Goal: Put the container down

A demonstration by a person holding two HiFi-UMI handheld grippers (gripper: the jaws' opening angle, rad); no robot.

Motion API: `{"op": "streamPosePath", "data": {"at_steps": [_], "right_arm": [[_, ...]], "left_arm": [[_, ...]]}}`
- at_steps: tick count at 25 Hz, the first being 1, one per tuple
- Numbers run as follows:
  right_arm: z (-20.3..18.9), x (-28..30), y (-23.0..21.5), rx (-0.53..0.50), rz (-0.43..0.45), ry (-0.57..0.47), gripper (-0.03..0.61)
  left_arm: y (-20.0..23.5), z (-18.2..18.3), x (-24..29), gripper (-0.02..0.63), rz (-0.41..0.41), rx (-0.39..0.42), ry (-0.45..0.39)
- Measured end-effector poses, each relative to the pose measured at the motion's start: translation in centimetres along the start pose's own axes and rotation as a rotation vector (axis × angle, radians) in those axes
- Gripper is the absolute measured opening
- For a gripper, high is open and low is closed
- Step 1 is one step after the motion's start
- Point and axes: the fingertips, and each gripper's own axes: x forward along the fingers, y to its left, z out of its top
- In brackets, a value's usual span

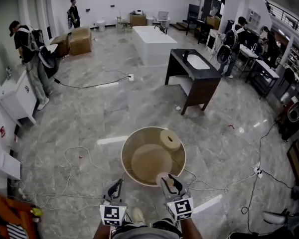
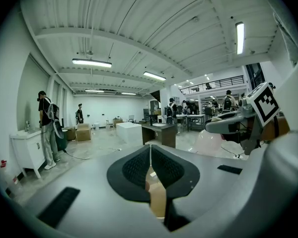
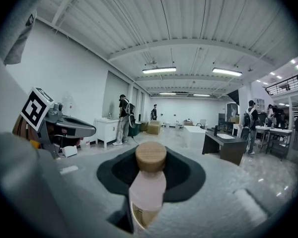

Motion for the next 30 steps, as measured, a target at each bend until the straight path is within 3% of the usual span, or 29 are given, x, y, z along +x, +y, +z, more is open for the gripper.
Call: {"op": "streamPosePath", "data": {"at_steps": [18,30], "right_arm": [[0.4,5.8,0.5,0.005,-0.008,0.004,0.121],[0.0,12.0,-4.9,-0.002,0.057,0.018,0.123]], "left_arm": [[4.4,-0.3,4.0,0.026,-0.018,0.0,0.0],[5.1,0.4,11.4,0.026,0.033,-0.027,0.023]]}}
